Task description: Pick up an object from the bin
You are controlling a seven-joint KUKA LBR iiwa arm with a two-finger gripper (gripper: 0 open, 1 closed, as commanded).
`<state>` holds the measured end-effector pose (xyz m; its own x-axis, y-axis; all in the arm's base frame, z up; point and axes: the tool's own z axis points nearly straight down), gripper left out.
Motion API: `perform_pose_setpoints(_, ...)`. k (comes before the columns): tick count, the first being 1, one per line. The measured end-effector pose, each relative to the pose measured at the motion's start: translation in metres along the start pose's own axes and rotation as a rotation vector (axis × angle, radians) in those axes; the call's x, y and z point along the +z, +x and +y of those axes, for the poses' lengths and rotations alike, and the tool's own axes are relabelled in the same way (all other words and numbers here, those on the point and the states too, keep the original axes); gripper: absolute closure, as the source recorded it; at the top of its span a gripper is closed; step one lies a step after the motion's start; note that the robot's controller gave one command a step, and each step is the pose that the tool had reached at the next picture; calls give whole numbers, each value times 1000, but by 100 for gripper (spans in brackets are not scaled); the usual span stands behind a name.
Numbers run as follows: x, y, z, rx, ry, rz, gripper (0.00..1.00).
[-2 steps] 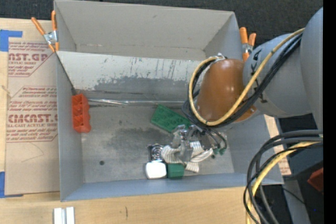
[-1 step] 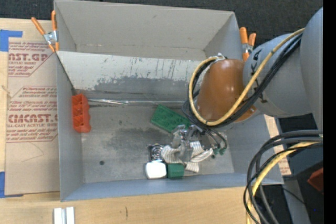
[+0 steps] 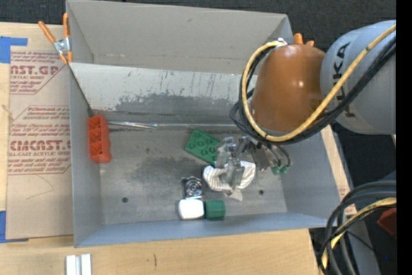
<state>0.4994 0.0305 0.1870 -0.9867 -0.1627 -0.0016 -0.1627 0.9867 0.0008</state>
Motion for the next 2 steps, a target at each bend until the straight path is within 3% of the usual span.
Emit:
perform_pose_setpoints(1, 0, 0, 0, 0, 0, 0, 100)
perform_pose_setpoints(2, -35, 2, 0, -4, 0, 3, 100)
